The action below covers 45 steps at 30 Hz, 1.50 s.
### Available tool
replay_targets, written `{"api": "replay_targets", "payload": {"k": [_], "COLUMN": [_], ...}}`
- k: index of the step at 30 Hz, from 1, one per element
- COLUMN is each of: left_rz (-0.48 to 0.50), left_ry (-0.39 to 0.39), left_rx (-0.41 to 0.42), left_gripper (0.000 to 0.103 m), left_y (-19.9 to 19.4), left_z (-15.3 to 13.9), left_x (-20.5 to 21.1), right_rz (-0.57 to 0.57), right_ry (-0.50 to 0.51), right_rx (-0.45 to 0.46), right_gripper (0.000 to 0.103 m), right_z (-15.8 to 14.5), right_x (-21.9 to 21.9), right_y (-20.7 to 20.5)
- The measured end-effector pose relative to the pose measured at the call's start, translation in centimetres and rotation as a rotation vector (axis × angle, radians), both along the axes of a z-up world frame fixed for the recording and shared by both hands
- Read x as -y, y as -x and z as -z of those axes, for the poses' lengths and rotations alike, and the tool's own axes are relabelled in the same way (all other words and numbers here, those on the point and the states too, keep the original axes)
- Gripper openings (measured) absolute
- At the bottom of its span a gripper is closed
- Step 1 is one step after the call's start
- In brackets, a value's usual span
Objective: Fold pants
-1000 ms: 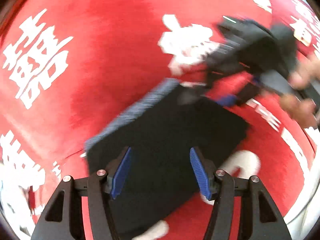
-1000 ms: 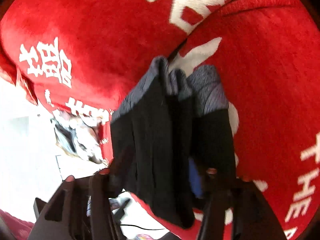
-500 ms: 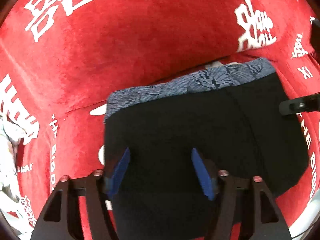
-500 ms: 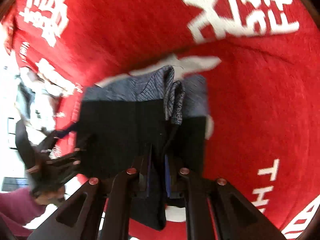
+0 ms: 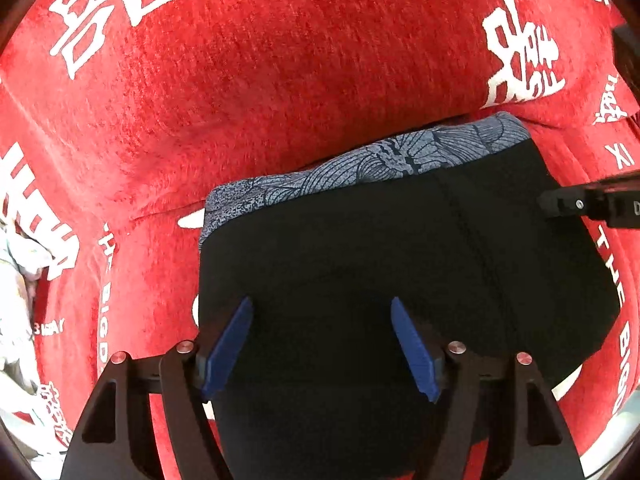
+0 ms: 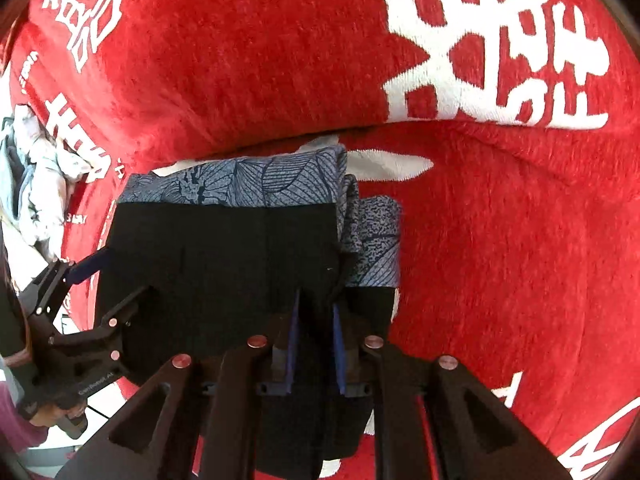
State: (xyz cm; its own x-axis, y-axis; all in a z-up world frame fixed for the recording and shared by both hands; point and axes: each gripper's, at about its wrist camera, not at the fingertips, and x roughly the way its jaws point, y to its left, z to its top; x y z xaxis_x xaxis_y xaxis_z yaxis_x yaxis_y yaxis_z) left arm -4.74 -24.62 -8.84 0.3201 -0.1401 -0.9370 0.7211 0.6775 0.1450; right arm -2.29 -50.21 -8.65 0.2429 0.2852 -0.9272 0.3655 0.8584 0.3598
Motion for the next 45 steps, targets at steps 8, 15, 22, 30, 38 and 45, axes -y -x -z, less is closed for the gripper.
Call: {"api": "replay_targets", "payload": {"k": [8, 15, 22, 30, 38, 45], "left_rz": [-0.011, -0.026, -0.05, -0.054, -0.048, -0.04], "left_ry": [0.004, -0.024, -0.018, -0.024, -0.025, -0.015], "left_rx": [-0.036, -0.042, -0.071, -0.091, -0.114, -0.141], "left_gripper": [0.085, 0.103, 0.103, 0.103, 0.103, 0.103], "left_y": [-0.5, -0.6, -1.0, -1.4, -1.7, -2.1], "left_z": [0.1, 0.1, 0.4, 0.7, 1.1, 1.4], "left_x": [-0.4, -0.3, -1.0, -1.0, -1.1, -1.2], "right_rz": [0.068, 0.072, 0.158, 0.231, 0.248, 0.266], "right_ry": [-0.017, 0.008, -0.028, -0.131, -0.169, -0.201], "right_rx": [-0.013, -0.045, -0.067, -0.081, -0.087, -0.093], "right_gripper": [0.023, 0.027, 0.053, 0.07, 0.076, 0.079], "right_z": [-0.3, -1.1, -1.4, -0.7, -0.3, 0.2], "right_x": [1.2, 0.9, 1.6, 2.2, 2.4, 2.1], "right_y": [1.6, 3.2, 5.8, 8.7, 9.3, 8.9]}}
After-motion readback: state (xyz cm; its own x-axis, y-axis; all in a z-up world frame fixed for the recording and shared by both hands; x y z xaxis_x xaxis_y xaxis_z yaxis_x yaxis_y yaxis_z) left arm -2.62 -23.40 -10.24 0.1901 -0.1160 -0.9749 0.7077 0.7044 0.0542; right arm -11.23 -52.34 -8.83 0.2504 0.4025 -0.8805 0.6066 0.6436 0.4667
